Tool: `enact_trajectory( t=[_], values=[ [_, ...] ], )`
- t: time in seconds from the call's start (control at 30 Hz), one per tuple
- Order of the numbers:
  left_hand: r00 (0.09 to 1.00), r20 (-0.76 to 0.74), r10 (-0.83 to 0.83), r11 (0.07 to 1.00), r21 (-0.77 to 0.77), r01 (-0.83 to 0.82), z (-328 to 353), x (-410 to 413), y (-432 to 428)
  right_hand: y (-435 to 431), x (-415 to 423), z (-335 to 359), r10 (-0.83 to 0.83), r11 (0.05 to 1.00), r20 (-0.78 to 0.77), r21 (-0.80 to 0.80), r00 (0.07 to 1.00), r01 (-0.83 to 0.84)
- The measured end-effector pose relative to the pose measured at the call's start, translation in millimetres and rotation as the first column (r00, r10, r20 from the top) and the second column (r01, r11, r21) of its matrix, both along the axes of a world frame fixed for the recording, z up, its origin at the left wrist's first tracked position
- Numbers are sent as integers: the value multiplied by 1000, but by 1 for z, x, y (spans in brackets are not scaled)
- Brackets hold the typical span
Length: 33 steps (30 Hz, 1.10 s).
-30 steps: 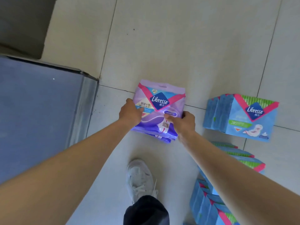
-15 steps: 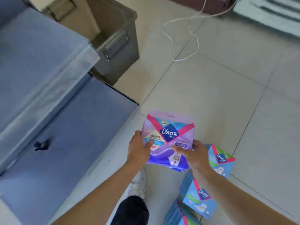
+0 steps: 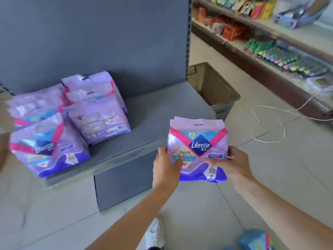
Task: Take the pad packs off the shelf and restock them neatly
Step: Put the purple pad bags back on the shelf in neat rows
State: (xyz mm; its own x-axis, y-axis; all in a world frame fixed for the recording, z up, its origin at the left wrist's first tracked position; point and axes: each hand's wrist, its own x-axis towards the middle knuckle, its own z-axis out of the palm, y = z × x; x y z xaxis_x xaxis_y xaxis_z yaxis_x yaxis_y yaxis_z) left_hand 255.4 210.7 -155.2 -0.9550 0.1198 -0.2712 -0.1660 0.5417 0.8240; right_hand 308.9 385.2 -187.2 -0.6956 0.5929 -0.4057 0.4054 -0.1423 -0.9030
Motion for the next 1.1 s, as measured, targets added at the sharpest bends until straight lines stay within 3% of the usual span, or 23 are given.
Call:
enact_trajectory(
  t=[0.2,0.4,0.9,1.1],
  values=[
    [966,-63,252,966,77,-247,26,-31,-82,-81,-65,38,208,977,-89,-20,974,-211],
    [898,-73,434,897,124,-423,16,-61,-148,-155,-117,40,416,908,-109,105,903,-406],
    [861,-156,484,873,155,-463,-11,-116,-195,-209,-192,19,426,871,-142,334,894,-362],
    [825,-314,469,870,3,-493,-27,-107,-202,-220,-206,3,382,876,-186,384,905,-291]
  ],
)
